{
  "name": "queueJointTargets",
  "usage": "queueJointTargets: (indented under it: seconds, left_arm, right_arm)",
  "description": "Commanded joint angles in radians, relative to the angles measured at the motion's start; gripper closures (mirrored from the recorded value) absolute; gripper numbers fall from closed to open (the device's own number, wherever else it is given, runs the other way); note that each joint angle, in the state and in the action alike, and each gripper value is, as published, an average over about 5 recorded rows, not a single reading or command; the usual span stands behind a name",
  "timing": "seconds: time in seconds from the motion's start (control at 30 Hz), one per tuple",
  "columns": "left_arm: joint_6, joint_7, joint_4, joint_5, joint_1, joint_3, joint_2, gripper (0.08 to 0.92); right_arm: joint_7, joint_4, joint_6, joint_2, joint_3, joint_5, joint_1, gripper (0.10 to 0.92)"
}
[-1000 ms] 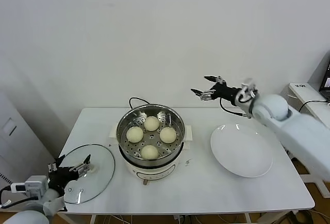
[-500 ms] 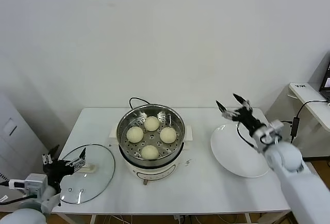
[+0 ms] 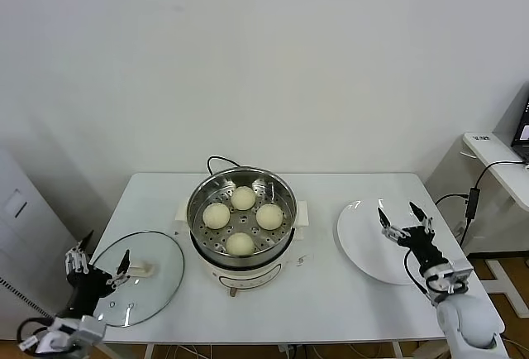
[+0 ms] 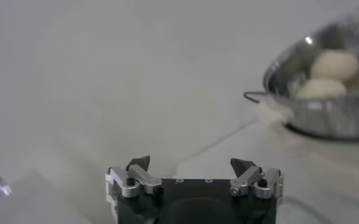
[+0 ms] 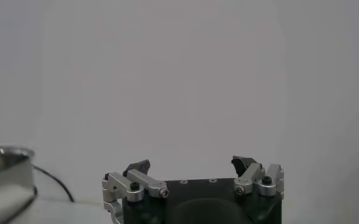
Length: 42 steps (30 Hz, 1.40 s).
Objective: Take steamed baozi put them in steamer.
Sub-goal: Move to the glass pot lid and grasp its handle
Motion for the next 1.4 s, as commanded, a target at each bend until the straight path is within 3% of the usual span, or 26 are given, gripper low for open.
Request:
queueJointTargets:
  seconds: [0.03, 0.6, 1.4]
  left_arm:
    - [-0.258, -0.007, 0.165, 0.658, 0.051, 0.007, -0.047, 0.177]
    - [-0.371, -0.128, 0.443, 0.886, -0.108, -0.012, -0.085, 0.177]
    - [-0.389, -0.162, 0.594, 0.887, -0.255, 0.004, -0.089, 0.177]
  right_arm:
    - [-0.003, -0.021, 0.025, 0.091, 0.086, -0.113, -0.066, 0.203]
    - [0.031, -0.058, 0.022, 0.101, 0.067, -0.112, -0.028, 0.203]
    - [0.036, -0.055, 0.009, 0.104, 0.058, -0.129, -0.038, 0.203]
